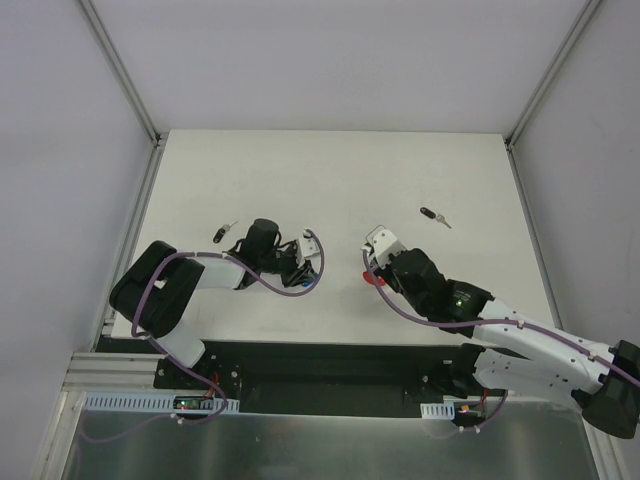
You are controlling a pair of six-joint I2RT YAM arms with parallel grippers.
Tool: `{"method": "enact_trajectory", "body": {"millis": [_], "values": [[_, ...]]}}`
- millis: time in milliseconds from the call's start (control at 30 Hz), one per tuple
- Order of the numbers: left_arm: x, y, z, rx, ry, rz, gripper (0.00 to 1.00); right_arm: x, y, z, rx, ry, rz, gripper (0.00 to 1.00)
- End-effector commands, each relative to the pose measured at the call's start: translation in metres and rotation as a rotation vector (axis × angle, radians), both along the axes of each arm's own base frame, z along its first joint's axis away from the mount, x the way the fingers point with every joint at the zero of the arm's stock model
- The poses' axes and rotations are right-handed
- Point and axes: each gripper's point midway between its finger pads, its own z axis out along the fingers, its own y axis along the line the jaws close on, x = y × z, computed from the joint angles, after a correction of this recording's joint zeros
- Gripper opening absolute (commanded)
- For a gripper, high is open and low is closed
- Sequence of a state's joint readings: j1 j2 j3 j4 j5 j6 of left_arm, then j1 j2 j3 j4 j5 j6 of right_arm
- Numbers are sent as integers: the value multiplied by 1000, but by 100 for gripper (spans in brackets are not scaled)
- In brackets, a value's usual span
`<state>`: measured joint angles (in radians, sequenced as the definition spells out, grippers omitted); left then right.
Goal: Put the keys on the keyring
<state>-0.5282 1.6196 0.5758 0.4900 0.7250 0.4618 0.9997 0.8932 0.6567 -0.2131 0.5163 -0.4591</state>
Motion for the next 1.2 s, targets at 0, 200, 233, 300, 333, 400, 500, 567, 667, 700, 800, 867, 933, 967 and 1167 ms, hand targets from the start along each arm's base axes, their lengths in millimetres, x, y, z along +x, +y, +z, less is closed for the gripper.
{"method": "enact_trajectory", "body": {"millis": [0,200,233,300,333,400,500,567,667,700,800,867,933,967,1167], "values": [[11,-7,14,-40,-47,-30,27,7,8,15,47,-44,0,1],[10,-8,17,-49,-42,-39,25,7,9,13,41,-38,3,1],[10,-8,17,-47,-42,-41,24,7,9,13,40,-39,2,2],[11,-9,17,-47,-39,-38,24,7,10,12,38,-36,4,1],[10,-9,16,-45,-35,-39,24,7,9,13,40,-37,4,1],[12,-9,16,-43,-32,-36,24,7,9,13,41,-37,4,1],[13,-10,15,-37,-25,-33,24,7,9,13,41,-37,5,1],[14,-10,15,-35,-22,-33,23,7,9,12,38,-35,4,1],[14,-11,14,-32,-17,-33,23,7,9,12,38,-36,5,1],[15,-10,13,-29,-15,-31,22,8,9,12,37,-37,3,1],[14,-9,10,-19,-5,-32,21,8,9,13,40,-38,5,1],[13,-10,8,-7,-3,-35,20,7,9,13,38,-37,5,1],[10,-9,3,11,9,-36,20,7,9,13,38,-37,5,1],[9,-10,3,17,7,-40,19,7,9,13,39,-37,6,1],[8,-9,0,26,15,-37,15,7,10,12,37,-35,7,1]]}}
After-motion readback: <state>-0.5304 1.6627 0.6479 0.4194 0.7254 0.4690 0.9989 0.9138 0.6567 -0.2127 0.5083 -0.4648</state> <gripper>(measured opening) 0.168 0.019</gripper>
